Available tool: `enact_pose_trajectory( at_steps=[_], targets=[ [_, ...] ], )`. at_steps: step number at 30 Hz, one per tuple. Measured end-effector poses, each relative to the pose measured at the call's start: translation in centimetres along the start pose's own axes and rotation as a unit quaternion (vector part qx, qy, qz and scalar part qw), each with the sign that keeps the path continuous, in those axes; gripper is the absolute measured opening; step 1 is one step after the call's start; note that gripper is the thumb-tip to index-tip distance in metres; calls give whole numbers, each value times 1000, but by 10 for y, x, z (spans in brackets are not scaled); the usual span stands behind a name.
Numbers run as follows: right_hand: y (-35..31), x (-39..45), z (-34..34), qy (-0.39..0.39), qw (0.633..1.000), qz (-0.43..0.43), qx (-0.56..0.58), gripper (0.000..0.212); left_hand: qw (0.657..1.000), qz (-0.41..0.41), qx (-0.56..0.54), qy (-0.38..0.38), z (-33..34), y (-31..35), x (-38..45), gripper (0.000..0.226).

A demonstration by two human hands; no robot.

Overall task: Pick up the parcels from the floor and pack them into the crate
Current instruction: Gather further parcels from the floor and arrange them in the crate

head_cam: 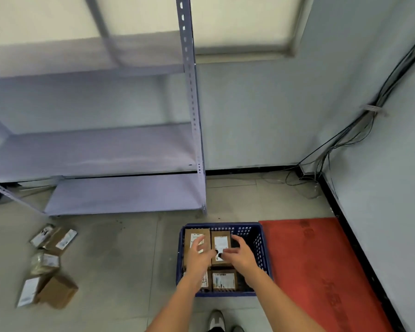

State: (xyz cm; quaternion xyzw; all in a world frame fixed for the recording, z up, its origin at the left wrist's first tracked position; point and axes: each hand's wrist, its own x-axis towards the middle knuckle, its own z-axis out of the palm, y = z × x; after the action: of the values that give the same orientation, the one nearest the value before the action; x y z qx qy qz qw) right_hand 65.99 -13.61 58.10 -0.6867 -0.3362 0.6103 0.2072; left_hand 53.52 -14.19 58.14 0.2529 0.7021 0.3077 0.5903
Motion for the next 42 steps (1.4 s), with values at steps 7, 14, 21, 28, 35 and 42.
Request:
enact_pose_trajectory(
  at_steps=[7,14,21,28,35,42],
  targets=[
    [15,-38,-2,-11,999,-33,-6,82,1000,18,-4,15,-4,-14,-42,55],
    [37,-59,12,-25,999,-48,9,77,999,31,9,24,-27,-37,-63,54],
    [30,-75,66,-13,999,-43,5,76,999,48,3,24,-93,-42,-63,50],
    [9,-82,192,-5,999,-48,-13,76,996,76,12,34,-232,-43,-41,54],
    [-11,-107,345,-9,998,-42,-52,80,995,80,-2,62,-409,-60,-30,48],
    [-35,-104,454,-60,997,-31,-44,78,996,51,-8,71,-519,-66,-12,50]
  ],
)
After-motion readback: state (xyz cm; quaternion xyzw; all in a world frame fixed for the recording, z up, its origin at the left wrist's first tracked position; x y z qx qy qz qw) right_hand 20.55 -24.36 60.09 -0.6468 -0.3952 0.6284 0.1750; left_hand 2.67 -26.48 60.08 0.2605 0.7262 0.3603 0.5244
